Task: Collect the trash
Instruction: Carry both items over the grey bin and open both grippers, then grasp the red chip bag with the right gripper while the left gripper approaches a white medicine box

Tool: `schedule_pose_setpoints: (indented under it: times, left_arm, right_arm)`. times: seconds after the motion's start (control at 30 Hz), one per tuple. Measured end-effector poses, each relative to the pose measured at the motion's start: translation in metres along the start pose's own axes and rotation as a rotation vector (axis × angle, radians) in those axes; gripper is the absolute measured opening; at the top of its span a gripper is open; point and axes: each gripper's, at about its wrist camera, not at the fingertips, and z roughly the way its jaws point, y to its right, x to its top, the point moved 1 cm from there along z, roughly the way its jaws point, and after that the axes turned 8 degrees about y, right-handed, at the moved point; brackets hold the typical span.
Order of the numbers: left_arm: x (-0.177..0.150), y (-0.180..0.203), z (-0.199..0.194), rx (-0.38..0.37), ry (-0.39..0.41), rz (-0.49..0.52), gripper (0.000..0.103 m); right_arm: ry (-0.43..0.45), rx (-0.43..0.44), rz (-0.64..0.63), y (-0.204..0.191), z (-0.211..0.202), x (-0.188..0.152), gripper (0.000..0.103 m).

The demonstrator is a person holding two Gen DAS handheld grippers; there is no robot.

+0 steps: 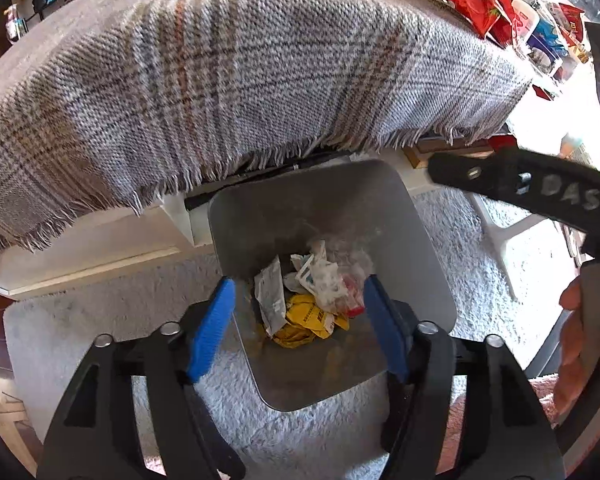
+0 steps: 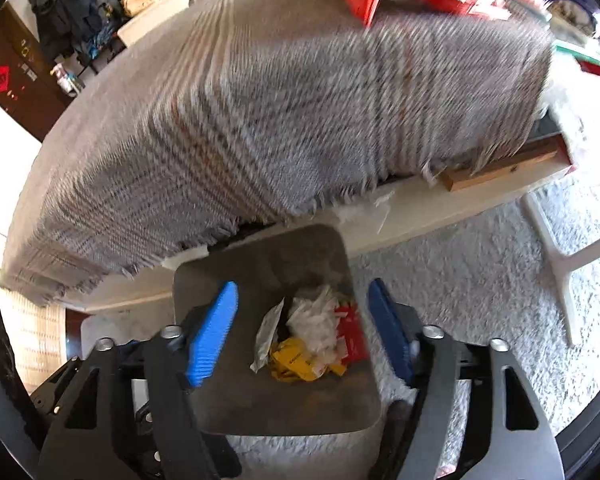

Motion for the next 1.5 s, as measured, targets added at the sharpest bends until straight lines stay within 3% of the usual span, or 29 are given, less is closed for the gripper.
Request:
schedule_pose_setpoints:
  times: [0.1, 0.23, 0.33, 0.47, 0.77, 1.07, 1.2, 1.43, 1.47, 1.5]
  left_arm:
    - [0.003, -0.001, -0.008, -0.004, 0.026, -0.005, 0.070]
    - [0.010, -0.001, -0.025, 0.024, 0.072, 0.011, 0.083]
    - [0.020, 0.005, -0.035, -0.014, 0.081, 0.004, 0.095]
    - [0.043, 0.020, -0.054, -0.057, 0.106, 0.016, 0.095]
    - [0.119, 0.036, -0.089, -0.031, 0.212, 0.051, 0.095]
    - [0.196, 0.048, -0.084, -0.033, 0.279, 0.056, 0.095]
    - [0.219, 0.051, -0.069, -0.028, 0.267, 0.061, 0.095]
    - [0.249, 0.054, -0.040, -0.009, 0.246, 0.097, 0.095]
    - [0.253, 0.053, -0.037, -0.003, 0.245, 0.099, 0.095]
    - [0.256, 0.054, -0.035, 0.002, 0.247, 0.099, 0.095]
  right_arm:
    - [0.077, -0.037, -0.006, 0.006, -0.019, 0.007, 0.095]
    - [0.120, -0.068, 0.007, 0.020, -0.036, 0.016, 0.097]
    - [0.112, -0.070, 0.046, 0.029, -0.043, 0.022, 0.097]
    - [0.164, -0.037, 0.039, 0.030, -0.073, 0.043, 0.097]
    - [0.355, -0.051, 0.071, 0.044, -0.132, 0.121, 0.100]
    - [0.361, -0.090, 0.111, 0.077, -0.095, 0.172, 0.097]
    - [0.341, -0.101, 0.090, 0.085, -0.068, 0.191, 0.090]
    - [0.283, -0.063, 0.052, 0.097, -0.026, 0.205, 0.090]
    - [0.273, -0.054, 0.046, 0.096, -0.023, 0.205, 0.087]
    - [0.263, -0.043, 0.040, 0.096, -0.020, 0.204, 0.075]
